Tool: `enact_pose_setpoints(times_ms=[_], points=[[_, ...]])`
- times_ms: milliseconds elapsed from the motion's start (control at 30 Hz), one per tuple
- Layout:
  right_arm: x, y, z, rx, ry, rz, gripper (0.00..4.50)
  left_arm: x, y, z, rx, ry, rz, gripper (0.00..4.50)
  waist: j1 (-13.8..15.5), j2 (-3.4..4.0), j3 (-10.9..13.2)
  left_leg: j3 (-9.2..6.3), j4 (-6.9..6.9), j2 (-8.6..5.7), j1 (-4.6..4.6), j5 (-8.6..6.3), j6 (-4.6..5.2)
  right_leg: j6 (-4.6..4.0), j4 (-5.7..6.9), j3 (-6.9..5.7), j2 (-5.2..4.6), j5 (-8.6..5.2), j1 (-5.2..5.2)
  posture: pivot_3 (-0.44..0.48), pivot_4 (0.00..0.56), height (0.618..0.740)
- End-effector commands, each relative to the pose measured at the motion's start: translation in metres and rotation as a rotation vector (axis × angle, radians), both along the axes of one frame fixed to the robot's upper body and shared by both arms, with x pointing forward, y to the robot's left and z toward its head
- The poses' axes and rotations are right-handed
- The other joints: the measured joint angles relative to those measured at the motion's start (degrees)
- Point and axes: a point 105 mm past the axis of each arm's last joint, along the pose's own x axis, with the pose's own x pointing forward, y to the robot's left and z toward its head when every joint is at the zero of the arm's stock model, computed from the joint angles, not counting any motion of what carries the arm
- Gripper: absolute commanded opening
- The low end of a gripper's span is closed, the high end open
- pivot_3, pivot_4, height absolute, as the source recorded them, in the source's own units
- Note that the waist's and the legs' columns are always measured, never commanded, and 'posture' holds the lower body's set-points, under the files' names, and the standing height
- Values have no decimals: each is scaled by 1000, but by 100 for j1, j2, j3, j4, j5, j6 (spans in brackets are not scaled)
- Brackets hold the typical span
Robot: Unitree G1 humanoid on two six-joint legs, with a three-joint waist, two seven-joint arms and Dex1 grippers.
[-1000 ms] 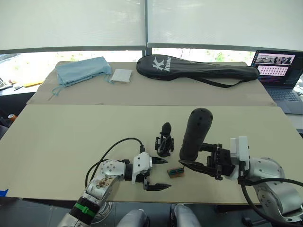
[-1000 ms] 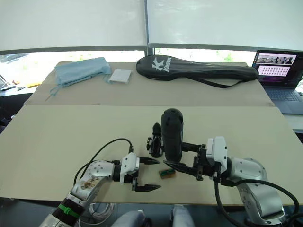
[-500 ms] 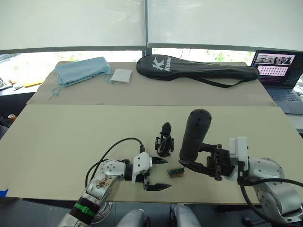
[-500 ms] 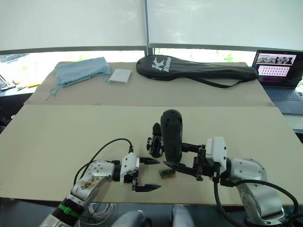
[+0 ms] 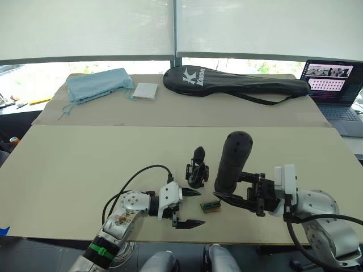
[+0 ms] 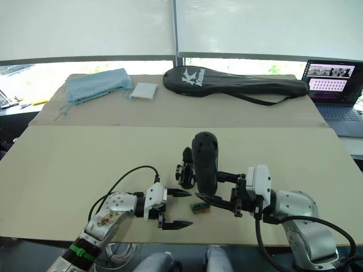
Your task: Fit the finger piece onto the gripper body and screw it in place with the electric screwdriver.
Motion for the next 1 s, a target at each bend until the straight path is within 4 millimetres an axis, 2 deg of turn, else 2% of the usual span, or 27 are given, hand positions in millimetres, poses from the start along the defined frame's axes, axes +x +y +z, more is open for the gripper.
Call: enact_pose_setpoints(times_ms=[33, 767, 1000], points=[[-4, 4, 6, 25, -33, 13, 1901, -5, -1, -13, 29, 57, 2, 4500, 0, 0, 0, 0, 0, 0, 0, 0, 0, 0, 0, 0, 0, 0, 0, 0, 150, 740], [-6, 9, 7, 41, -22, 14, 1901, -3, -1, -14, 30, 55, 7, 4500, -3, -1, -2, 0, 0, 0, 2, 0, 0, 0, 0, 1, 1, 0, 1, 0, 150, 740], [-9, 8, 17, 50, -58, 33, 1901, -6, 3, -9, 25, 46, 0, 4500, -18, -1, -2, 0, 0, 1, 1, 0, 0, 0, 0, 1, 2, 0, -1, 0, 150, 740]])
